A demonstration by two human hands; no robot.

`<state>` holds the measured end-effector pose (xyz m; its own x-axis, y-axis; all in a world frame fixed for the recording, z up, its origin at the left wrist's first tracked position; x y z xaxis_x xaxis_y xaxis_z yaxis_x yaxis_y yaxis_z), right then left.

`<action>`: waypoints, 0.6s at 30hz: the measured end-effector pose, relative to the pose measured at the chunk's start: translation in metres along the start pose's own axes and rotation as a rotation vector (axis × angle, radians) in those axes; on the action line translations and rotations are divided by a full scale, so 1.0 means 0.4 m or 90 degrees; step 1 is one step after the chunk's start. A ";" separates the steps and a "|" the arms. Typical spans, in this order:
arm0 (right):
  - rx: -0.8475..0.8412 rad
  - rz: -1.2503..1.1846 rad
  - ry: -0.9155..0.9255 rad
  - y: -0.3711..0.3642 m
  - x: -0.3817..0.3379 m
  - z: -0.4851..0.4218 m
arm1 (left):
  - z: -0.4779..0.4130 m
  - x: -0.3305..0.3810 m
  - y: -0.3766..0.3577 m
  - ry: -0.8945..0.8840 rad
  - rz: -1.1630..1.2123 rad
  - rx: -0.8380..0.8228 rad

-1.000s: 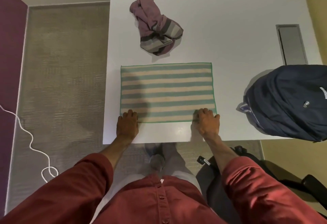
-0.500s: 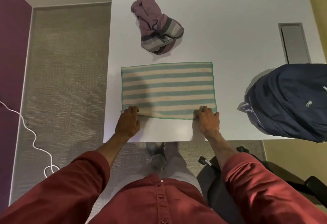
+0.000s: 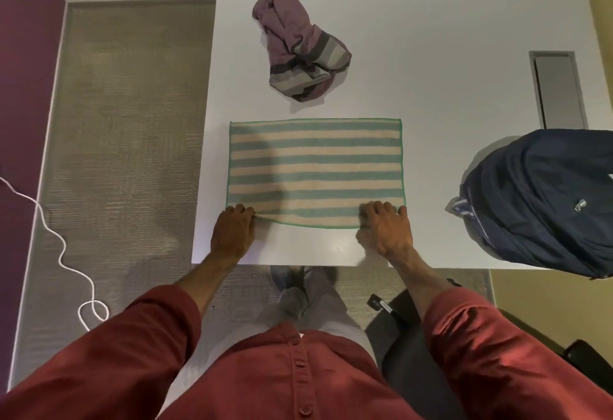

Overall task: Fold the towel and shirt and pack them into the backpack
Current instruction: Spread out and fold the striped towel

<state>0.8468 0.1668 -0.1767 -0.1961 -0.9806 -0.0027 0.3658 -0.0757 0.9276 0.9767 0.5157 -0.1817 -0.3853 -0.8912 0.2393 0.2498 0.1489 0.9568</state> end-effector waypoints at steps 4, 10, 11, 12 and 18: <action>0.007 0.004 0.022 -0.006 -0.015 0.005 | 0.003 0.003 0.006 0.034 0.036 0.003; 0.018 0.039 0.016 0.007 -0.014 0.000 | 0.006 -0.011 0.036 0.015 0.064 0.036; 0.011 0.036 0.009 0.006 -0.014 0.001 | 0.007 -0.013 0.039 0.018 0.067 0.039; -0.003 0.032 0.003 0.005 -0.013 0.003 | 0.009 -0.015 0.041 0.023 0.071 0.042; 0.022 0.013 -0.070 0.017 0.044 -0.002 | -0.005 -0.029 0.046 0.043 0.067 0.040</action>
<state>0.8465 0.1488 -0.1708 -0.2888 -0.9558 0.0554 0.3390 -0.0480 0.9396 0.9877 0.5279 -0.1671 -0.2981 -0.8958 0.3297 0.2286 0.2683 0.9358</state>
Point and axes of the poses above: each hand's wrist, its own z-axis away from the middle knuckle, its own y-axis out of the back of the hand, x = y × z, the point moved 8 cm from there along -z, towards the middle knuckle, and after that the axes turned 2 degrees about x, right-handed, at the moved point
